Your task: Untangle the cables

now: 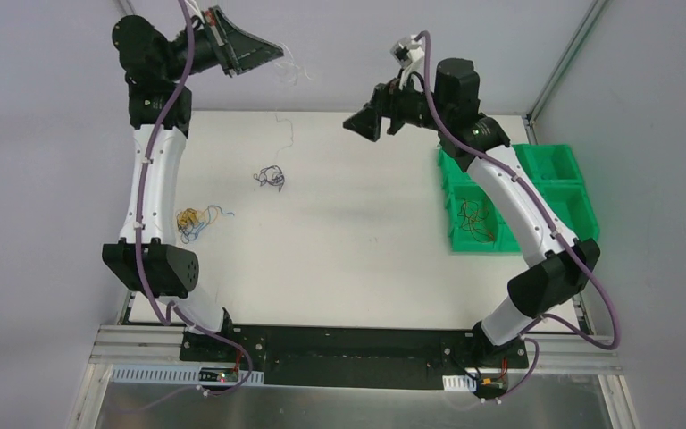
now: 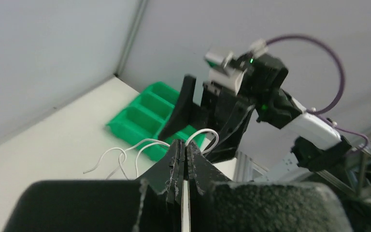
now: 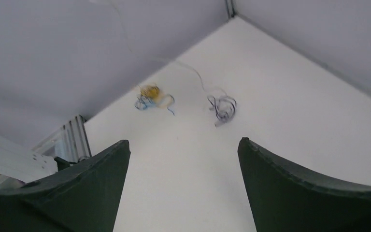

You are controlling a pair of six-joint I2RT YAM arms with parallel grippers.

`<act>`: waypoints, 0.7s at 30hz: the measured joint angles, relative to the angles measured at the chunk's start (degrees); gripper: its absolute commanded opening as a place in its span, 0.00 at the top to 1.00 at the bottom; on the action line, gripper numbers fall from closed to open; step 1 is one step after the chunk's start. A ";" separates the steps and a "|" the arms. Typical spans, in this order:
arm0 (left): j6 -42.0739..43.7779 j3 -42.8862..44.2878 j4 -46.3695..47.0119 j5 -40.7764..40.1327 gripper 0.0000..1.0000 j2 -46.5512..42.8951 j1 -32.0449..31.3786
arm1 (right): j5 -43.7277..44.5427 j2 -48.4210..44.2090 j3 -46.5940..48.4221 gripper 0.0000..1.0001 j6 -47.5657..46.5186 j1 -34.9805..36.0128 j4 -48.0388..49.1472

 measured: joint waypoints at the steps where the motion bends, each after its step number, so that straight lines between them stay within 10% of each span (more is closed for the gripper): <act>1: -0.02 -2.45 0.46 0.24 1.00 -1.33 -1.70 | -0.33 0.17 2.01 0.10 1.07 0.39 1.75; 11: -0.11 -16.06 0.74 0.68 1.00 -3.69 -14.08 | -1.05 0.85 7.65 0.12 3.48 8.11 9.77; 16: -0.59 -16.06 0.92 1.64 1.00 -3.56 -17.53 | 0.07 1.95 7.50 0.51 -0.37 9.84 8.33; 19: -2.45 -14.67 2.19 2.36 1.00 -3.15 -18.43 | 0.90 1.90 6.10 0.97 -2.47 9.86 7.23; 21: -3.13 -12.59 2.62 2.38 1.00 -2.49 -18.40 | 0.90 1.44 4.26 1.00 -3.45 9.86 6.73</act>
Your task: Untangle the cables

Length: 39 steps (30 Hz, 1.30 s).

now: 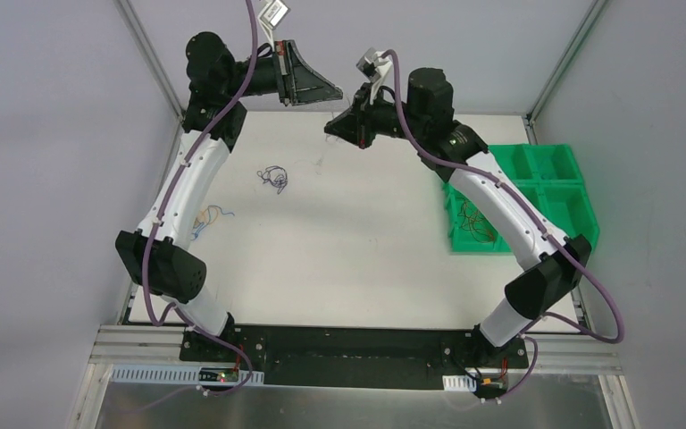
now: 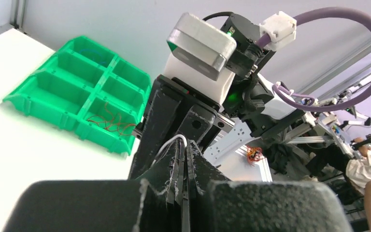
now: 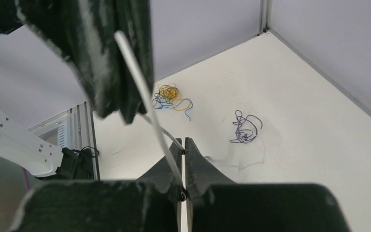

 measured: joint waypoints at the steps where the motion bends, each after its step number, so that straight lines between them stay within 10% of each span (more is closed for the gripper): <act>1: 0.04 1.25 -0.04 -0.02 0.93 0.26 0.02 | -0.02 -0.42 -1.05 1.00 0.11 0.00 -0.26; 5: 2.25 3.34 -1.42 -1.60 0.47 0.79 1.36 | 0.28 -3.34 -1.51 1.00 1.11 0.02 -0.57; 17: 44.11 -16.55 -29.66 -24.13 0.23 -1.22 14.86 | 3.87 -14.58 -0.83 1.00 5.35 -2.34 -1.97; 31: 52.33 -29.18 -38.47 -28.33 0.25 12.48 -1.79 | 7.78 -15.82 -2.82 1.00 5.27 -3.08 -6.21; 39: 47.34 -30.91 -36.33 -31.89 0.43 16.83 -10.29 | 10.40 -16.17 -2.51 1.00 4.57 -3.08 -7.13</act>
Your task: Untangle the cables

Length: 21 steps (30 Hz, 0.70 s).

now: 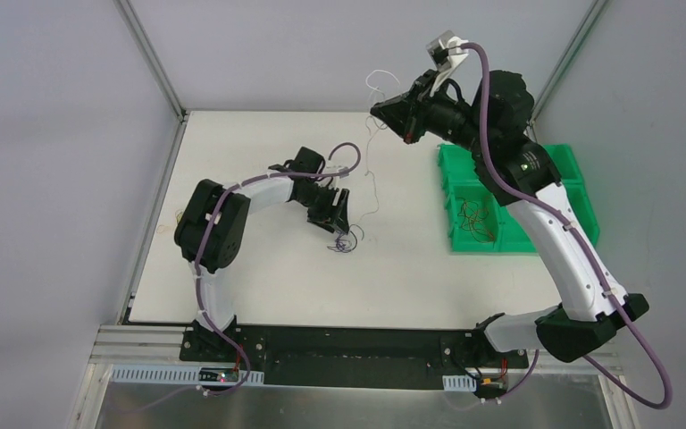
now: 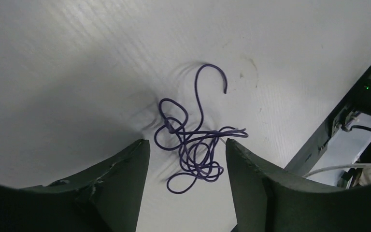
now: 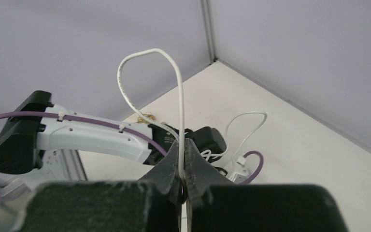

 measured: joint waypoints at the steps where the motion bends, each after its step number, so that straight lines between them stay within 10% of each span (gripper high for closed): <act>1: -0.68 -0.26 0.11 -1.11 0.50 0.70 -0.72 | 0.59 -0.09 0.39 1.00 -0.55 0.00 -0.42; 9: -1.95 -0.59 1.25 -16.98 1.00 0.81 -6.73 | 10.58 -3.32 7.39 1.00 -9.75 -3.34 -4.59; 21: -1.66 0.31 -3.45 -29.11 1.00 -0.83 5.14 | 21.20 -8.81 16.96 1.00 -17.73 -17.25 -8.74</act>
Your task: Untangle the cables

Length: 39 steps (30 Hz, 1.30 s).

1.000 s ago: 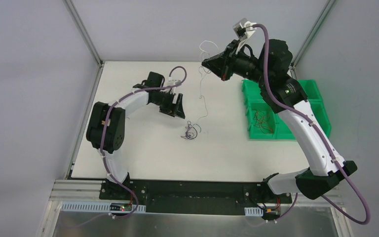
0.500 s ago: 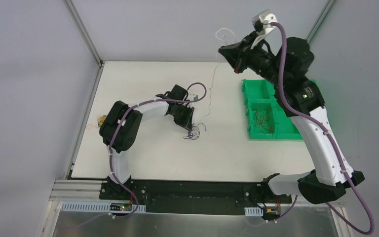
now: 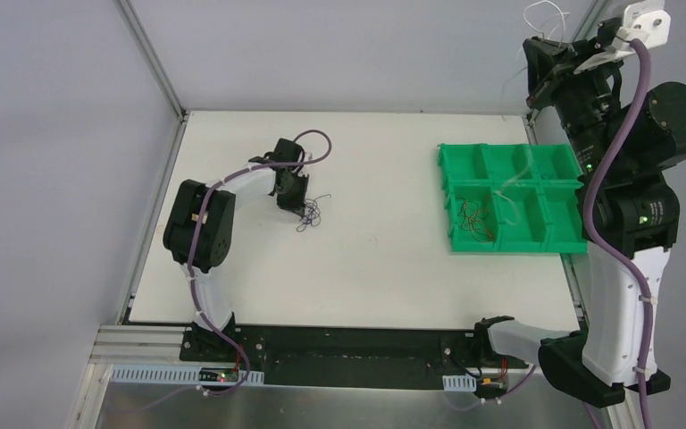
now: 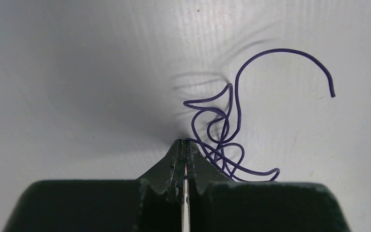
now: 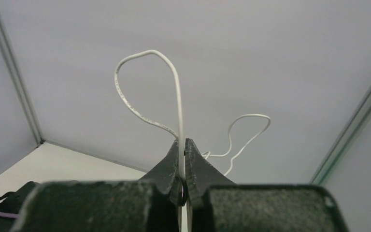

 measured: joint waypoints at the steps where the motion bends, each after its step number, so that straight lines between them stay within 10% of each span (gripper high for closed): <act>1: 0.11 0.09 -0.55 -0.44 1.00 0.00 0.85 | 0.87 0.02 -0.07 1.00 -0.52 -0.17 0.04; 39: -0.24 2.95 -6.71 8.63 1.00 1.84 6.80 | 5.03 17.94 3.23 1.00 5.29 -11.74 -0.90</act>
